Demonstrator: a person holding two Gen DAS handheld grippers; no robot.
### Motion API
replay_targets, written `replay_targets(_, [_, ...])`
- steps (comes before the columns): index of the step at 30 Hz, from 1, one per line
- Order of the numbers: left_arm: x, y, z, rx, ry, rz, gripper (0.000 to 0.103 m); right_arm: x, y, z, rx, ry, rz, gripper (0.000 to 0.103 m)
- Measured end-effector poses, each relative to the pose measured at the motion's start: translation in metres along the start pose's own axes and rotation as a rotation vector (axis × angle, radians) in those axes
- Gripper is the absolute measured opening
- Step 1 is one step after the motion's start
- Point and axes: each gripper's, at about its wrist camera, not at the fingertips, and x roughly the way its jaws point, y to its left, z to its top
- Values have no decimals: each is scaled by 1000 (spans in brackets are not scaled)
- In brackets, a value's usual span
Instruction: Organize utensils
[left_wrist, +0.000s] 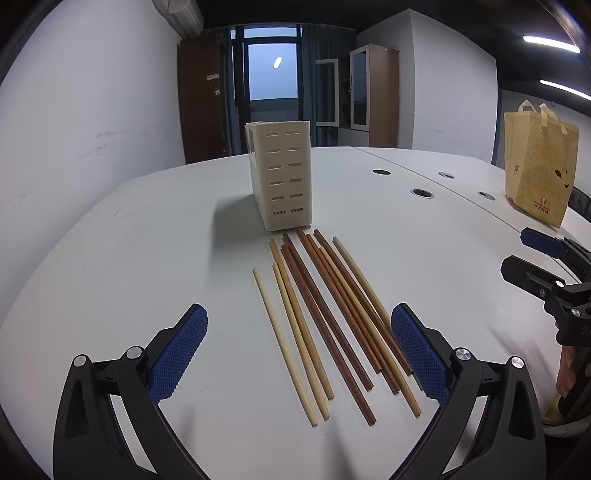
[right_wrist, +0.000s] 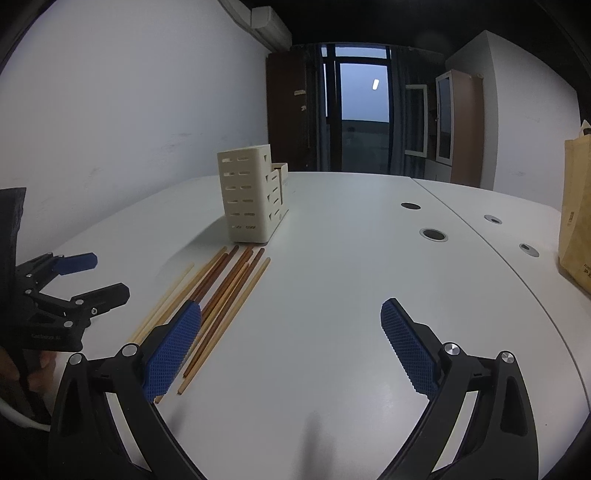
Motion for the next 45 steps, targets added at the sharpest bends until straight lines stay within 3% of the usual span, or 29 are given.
replay_targets(16, [0,4,0,13,4,16,97,8,4,30,0,24,13,99])
replay_targets(19, [4,8,1,8,26,34,97,10,6,36,-5,35,18,99])
replay_targets(21, [10,12,2,-2,69,-1,97,16,8,40,-14,44,17,99])
replay_targets(34, [46,36,23,-45,166,64,97,70,14,65,-41,188,76,99])
replay_targets(45, [71,46,52,-62,236,-5,97,116,11,85,-50,287,88,99])
